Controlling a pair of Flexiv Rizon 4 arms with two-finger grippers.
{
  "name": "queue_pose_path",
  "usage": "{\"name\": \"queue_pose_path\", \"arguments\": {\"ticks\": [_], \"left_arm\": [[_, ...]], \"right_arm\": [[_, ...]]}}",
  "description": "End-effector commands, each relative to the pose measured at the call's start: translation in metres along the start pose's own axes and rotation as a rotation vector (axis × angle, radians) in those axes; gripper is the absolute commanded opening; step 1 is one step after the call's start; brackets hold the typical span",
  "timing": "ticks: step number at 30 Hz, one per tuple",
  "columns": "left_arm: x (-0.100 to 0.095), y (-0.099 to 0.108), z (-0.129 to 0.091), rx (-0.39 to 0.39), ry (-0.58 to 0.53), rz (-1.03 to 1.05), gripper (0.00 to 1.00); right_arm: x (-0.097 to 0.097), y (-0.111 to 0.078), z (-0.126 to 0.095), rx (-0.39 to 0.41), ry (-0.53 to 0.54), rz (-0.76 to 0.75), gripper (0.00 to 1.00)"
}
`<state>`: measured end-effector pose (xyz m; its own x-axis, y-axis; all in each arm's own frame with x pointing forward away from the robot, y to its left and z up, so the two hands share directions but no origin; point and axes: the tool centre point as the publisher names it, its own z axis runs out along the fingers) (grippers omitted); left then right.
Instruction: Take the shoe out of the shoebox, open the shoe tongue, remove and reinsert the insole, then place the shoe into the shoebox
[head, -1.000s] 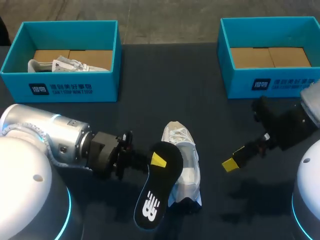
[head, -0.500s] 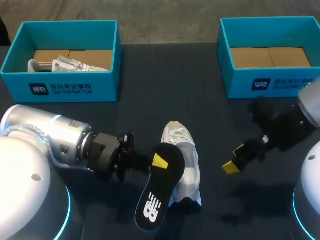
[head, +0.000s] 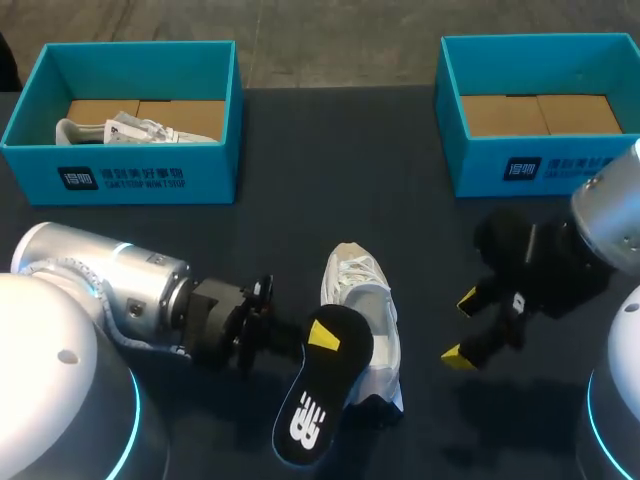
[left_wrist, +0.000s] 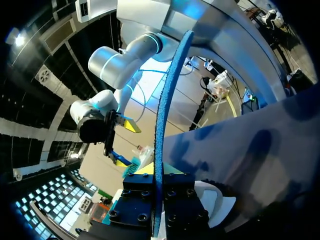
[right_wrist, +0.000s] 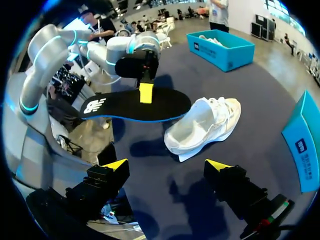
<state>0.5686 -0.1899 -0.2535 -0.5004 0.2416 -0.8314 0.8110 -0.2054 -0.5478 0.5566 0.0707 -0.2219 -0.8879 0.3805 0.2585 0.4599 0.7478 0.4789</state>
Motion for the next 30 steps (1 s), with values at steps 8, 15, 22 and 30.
{"name": "queue_pose_path", "arguments": {"ticks": [8,15,22,30], "left_arm": [[0.0019,0.0001,0.0034,-0.006,0.004,0.003,0.0],[0.0019,0.0001,0.0034,-0.006,0.004,0.003,0.0],[0.0019,0.0001,0.0034,-0.006,0.004,0.003,0.0],[0.0066,0.0008,0.0031,-0.007,0.011,-0.01,0.0]], "right_arm": [[0.0058,-0.0096,-0.0008,-0.018,-0.013,-0.003,1.0],[0.0058,-0.0096,-0.0008,-0.018,-0.013,-0.003,1.0],[0.0058,-0.0096,-0.0008,-0.018,-0.013,-0.003,1.0],[0.0058,-0.0096,-0.0008,-0.018,-0.013,-0.003,1.0]]}}
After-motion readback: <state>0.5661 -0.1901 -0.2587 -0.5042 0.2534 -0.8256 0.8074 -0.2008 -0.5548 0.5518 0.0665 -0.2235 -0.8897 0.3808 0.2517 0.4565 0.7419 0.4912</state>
